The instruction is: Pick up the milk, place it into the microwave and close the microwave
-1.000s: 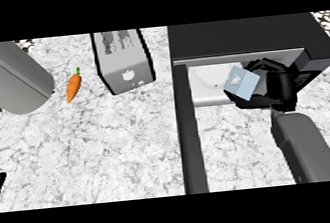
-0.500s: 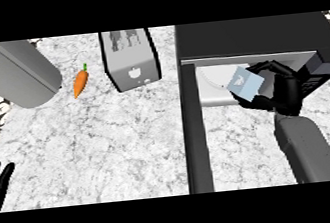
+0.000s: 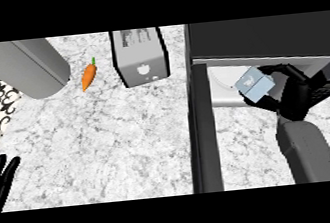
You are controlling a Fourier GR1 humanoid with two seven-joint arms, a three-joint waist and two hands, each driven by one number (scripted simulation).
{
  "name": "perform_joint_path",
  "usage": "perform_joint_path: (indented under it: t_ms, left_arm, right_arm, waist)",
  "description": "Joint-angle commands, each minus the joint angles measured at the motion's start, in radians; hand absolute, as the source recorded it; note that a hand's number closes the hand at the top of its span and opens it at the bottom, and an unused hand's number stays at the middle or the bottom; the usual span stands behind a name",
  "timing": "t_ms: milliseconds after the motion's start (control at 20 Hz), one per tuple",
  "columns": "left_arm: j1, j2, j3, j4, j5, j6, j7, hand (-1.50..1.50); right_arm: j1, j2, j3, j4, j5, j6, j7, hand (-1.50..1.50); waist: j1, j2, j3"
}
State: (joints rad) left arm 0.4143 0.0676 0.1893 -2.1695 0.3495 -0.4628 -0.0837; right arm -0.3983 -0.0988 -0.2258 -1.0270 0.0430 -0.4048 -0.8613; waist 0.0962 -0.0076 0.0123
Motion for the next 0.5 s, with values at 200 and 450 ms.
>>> perform_joint_path:
  t_ms: [200,450]
  left_arm:
    - [-0.034,0.009,-0.016,0.0,-0.056,0.009,0.008,-1.5]
    - [-0.058,0.011,-0.038,0.0,-0.068,0.007,0.018,-1.5]
  right_arm:
    - [-0.123,-0.1,-0.012,0.166,0.18,-0.202,0.11,-1.5]
    - [-0.114,-0.07,-0.024,0.173,0.212,-0.24,0.095,-1.5]
  waist:
    - [0.083,0.069,-0.015]
    - [0.095,0.072,-0.013]
